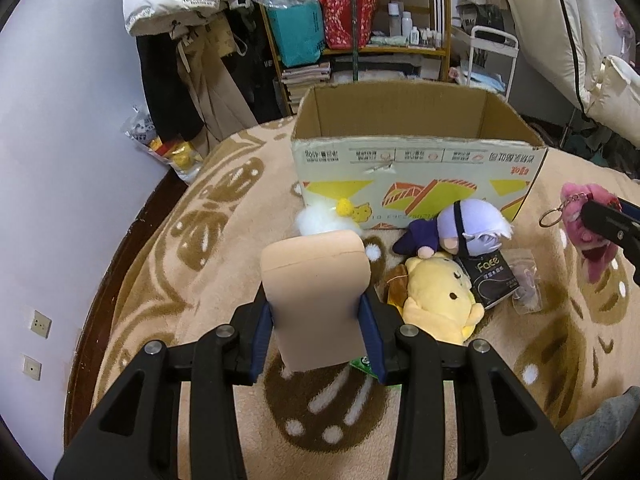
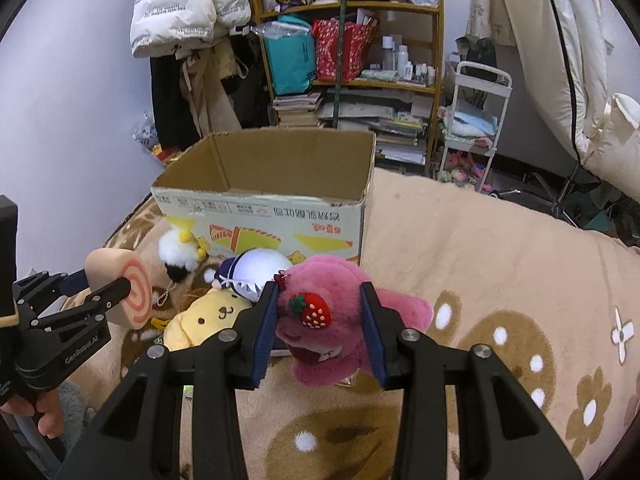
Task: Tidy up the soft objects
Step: 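Lift the pink block with the left gripper while the right gripper carries the pink bear over the box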
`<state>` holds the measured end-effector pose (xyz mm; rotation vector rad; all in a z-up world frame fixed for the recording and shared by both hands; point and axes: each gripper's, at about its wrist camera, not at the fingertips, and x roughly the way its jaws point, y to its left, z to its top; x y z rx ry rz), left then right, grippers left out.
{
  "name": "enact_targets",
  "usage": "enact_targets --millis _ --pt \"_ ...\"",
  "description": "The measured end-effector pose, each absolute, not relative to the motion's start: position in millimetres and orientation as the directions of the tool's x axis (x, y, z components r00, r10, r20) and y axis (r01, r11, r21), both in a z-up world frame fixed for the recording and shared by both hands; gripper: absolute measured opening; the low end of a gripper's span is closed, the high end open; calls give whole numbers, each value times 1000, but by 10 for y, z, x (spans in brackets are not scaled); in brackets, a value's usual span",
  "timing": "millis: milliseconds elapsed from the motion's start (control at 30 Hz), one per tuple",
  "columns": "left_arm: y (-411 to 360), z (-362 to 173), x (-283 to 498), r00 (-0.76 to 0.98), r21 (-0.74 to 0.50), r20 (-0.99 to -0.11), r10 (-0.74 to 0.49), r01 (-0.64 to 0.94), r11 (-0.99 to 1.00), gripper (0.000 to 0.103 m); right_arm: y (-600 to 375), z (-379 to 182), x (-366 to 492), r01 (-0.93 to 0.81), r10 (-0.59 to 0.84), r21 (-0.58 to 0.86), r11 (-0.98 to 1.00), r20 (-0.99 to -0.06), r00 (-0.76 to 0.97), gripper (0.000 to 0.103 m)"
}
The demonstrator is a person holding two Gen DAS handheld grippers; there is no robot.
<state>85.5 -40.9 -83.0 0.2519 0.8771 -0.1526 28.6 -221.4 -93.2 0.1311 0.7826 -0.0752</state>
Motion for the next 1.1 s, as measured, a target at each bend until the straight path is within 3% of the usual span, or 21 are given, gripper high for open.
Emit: enact_targets --millis 333,967,1100 --pt "-356 -583 666 699 156 -713 -51 229 961 39 -2126 -711 183 83 -23 70 994 -613 790 42" --pt "-524 312 469 925 242 -373 -75 175 954 40 -2005 77 203 61 -41 37 997 -391 919 42" --pt "-566 440 633 930 231 -358 -86 178 957 40 -2036 165 348 56 -39 35 998 -366 930 42"
